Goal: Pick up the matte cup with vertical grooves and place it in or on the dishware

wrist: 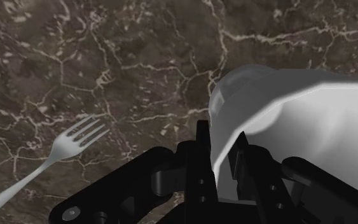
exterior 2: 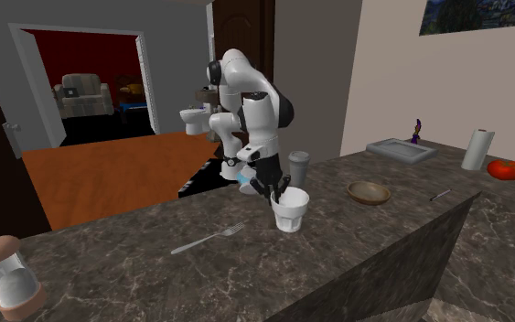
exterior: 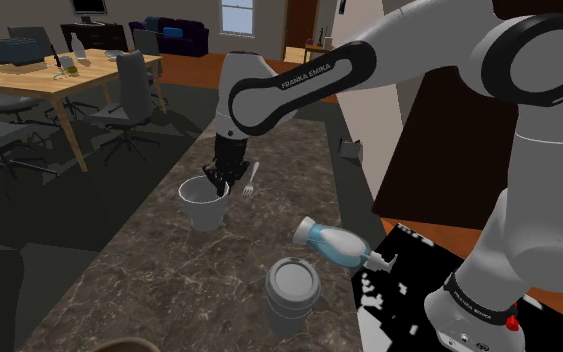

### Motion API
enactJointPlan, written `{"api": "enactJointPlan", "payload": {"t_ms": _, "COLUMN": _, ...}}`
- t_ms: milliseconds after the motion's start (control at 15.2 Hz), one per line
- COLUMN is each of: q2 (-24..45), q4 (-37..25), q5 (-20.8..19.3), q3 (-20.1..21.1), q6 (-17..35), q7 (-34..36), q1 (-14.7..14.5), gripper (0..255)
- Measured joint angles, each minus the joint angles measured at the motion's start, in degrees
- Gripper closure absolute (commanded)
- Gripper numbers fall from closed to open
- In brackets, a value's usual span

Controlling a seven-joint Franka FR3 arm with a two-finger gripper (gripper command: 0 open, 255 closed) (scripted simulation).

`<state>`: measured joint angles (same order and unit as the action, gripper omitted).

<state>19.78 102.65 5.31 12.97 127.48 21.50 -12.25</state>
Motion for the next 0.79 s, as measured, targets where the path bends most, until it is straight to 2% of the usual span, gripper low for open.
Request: {"api": "enactJointPlan", "payload": {"t_ms": 792, "q2": -3.3, "q4": -4.8, "q5": 0.2, "q3": 0.2, "q6": -8.0, "q7": 0.8, "q1": 0.2, "gripper": 255}}
